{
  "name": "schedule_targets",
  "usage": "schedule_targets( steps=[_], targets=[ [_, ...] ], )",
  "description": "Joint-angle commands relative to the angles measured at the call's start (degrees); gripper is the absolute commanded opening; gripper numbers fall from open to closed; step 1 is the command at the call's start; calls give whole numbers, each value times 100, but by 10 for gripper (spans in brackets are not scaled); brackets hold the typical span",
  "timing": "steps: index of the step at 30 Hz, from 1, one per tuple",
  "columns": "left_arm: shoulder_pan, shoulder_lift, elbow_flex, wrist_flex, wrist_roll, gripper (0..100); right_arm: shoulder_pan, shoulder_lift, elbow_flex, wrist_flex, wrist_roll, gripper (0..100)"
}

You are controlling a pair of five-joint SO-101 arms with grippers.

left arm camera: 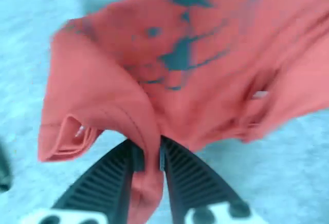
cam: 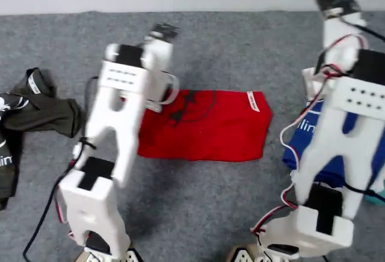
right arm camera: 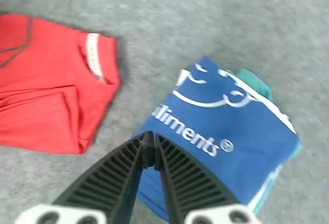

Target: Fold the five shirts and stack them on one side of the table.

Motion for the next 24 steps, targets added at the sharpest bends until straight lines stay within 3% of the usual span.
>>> schedule_targets(
  steps=[1,13,24],
  targets=[
    [633,-62,-136,-167,378,4,330,-435,0,233,70,12],
    [1996,1582,-2879,97,800,4,418,-1411,1697,215,79,13],
    [2409,3341,-5015,97,800,5,418,-1666,2084,215,62,13]
  ],
)
